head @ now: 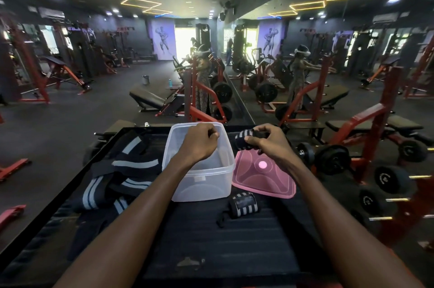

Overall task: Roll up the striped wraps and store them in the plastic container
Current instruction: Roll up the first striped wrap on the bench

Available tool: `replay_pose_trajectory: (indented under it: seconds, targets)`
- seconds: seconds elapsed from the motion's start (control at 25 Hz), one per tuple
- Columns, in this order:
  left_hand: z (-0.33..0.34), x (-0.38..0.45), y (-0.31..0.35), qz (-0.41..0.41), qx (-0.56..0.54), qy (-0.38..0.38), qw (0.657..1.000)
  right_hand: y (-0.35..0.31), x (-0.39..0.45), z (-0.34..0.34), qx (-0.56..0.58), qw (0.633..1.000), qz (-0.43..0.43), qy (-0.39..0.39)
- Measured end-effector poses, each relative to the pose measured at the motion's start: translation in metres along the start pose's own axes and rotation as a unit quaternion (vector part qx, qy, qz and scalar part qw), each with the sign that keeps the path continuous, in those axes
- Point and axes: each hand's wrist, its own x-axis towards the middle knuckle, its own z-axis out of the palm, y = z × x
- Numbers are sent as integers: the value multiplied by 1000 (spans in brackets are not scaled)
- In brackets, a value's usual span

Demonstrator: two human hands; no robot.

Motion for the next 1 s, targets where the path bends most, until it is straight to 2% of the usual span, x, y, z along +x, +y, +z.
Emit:
replay_pose_trajectory:
  seconds: [0.16,0.24,0.4,0.52,0.64,0.84,1.0]
  targets:
    - [-18,16,-38,-17,56,35,998,-31,19,37,-39,999,-27,-26]
    - [-29,23,-51,-34,119,53,991,-42,32,58,-53,998,-25,-39]
    - [-42,39,-84,-83,164,12,983,-57,54,103,-143,985,-33,-86]
    - [-42,51,-107,-86,142,-29,986,-58,66,132,-186,974,-23,-129]
    - [-41,52,-114,-111,74,-61,989,-48,78,163,-231,961,-31,-148]
    - [-32,55,-123,-134,2,-47,990,-28,90,198,-282,946,-28,-157]
    - [-26,57,-127,-140,-14,-30,990,-17,95,219,-317,934,-38,-164]
